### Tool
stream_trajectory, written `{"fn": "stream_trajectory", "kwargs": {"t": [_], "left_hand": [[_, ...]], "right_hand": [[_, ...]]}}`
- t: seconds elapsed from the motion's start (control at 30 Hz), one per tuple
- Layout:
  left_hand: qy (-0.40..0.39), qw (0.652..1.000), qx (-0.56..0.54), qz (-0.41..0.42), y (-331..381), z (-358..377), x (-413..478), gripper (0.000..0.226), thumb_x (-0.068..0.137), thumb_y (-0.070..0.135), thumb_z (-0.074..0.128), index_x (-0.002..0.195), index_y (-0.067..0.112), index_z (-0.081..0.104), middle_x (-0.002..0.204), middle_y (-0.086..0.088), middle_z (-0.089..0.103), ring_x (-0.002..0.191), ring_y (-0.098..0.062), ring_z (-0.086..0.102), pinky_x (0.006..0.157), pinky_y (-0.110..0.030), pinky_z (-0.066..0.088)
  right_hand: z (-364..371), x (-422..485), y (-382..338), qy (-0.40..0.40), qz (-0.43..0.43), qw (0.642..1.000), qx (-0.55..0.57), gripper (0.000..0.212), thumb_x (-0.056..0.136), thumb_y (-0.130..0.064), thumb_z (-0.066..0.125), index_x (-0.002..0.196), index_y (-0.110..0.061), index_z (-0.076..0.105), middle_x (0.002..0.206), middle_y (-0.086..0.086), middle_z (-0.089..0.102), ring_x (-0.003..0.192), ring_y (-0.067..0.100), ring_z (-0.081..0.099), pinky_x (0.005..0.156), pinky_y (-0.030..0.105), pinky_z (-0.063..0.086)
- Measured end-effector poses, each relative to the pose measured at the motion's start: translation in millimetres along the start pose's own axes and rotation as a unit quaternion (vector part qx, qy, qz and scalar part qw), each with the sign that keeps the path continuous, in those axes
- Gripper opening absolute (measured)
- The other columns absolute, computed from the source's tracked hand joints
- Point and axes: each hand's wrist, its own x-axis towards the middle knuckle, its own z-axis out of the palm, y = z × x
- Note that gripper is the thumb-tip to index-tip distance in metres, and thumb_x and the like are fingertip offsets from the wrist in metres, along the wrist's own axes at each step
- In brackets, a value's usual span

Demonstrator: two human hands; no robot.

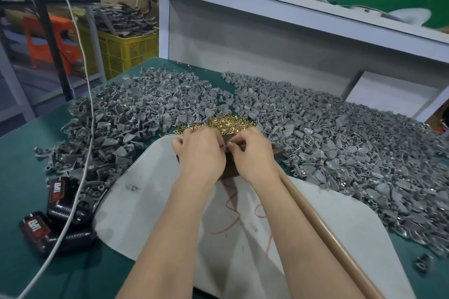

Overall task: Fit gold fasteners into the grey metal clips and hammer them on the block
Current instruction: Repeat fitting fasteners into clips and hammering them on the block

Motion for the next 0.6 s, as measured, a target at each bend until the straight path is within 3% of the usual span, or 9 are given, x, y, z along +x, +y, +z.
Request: {"fn": "stream_trajectory", "kwargs": {"t": [0.1, 0.27, 0.43, 0.53, 0.6], "left_hand": [[-0.002, 1.000, 0.001, 0.001, 0, 0, 0, 0.012, 0.088, 0.021, 0.055, 0.085, 0.029, 0.064, 0.098, 0.004, 0.064, 0.109, -0.024, 0.044, 0.077, -0.034, 0.020], [-0.006, 1.000, 0.009, 0.003, 0, 0, 0, 0.010, 0.088, 0.024, 0.058, 0.093, 0.028, 0.066, 0.100, 0.004, 0.065, 0.110, -0.025, 0.045, 0.077, -0.033, 0.021], [-0.007, 1.000, 0.011, -0.001, 0, -1, 0, 0.010, 0.088, 0.024, 0.057, 0.088, 0.029, 0.065, 0.099, 0.005, 0.065, 0.110, -0.024, 0.045, 0.078, -0.034, 0.022], [-0.008, 1.000, 0.003, -0.011, -1, -1, 0, 0.011, 0.089, 0.026, 0.057, 0.082, 0.031, 0.063, 0.097, 0.005, 0.066, 0.110, -0.024, 0.044, 0.079, -0.034, 0.022], [-0.010, 1.000, -0.003, -0.015, -1, -1, 0, 0.011, 0.089, 0.027, 0.060, 0.079, 0.032, 0.060, 0.098, 0.006, 0.066, 0.110, -0.023, 0.044, 0.079, -0.034, 0.022]], "right_hand": [[-1, 0, -1, 0.000, -0.004, 1.000, -0.012, 0.009, 0.090, -0.012, 0.059, 0.087, -0.008, 0.067, 0.094, -0.003, 0.050, 0.091, 0.017, 0.053, 0.078, 0.023, 0.037], [0, 1, -2, -0.004, -0.050, 0.996, -0.079, 0.011, 0.090, -0.010, 0.056, 0.088, -0.004, 0.065, 0.100, 0.007, 0.054, 0.096, 0.026, 0.051, 0.079, 0.030, 0.036], [-3, 3, 1, -0.029, -0.047, 0.996, -0.070, 0.012, 0.091, -0.014, 0.057, 0.091, -0.008, 0.068, 0.099, 0.005, 0.054, 0.097, 0.023, 0.051, 0.079, 0.030, 0.037], [-19, 5, 7, -0.069, -0.032, 0.997, -0.001, 0.021, 0.093, -0.018, 0.056, 0.109, -0.020, 0.070, 0.110, 0.002, 0.056, 0.097, 0.010, 0.050, 0.086, 0.021, 0.035], [-31, 3, 16, -0.034, 0.020, 0.998, 0.055, 0.029, 0.095, -0.020, 0.053, 0.122, -0.026, 0.063, 0.119, 0.001, 0.057, 0.104, 0.011, 0.053, 0.099, 0.025, 0.037]]}}
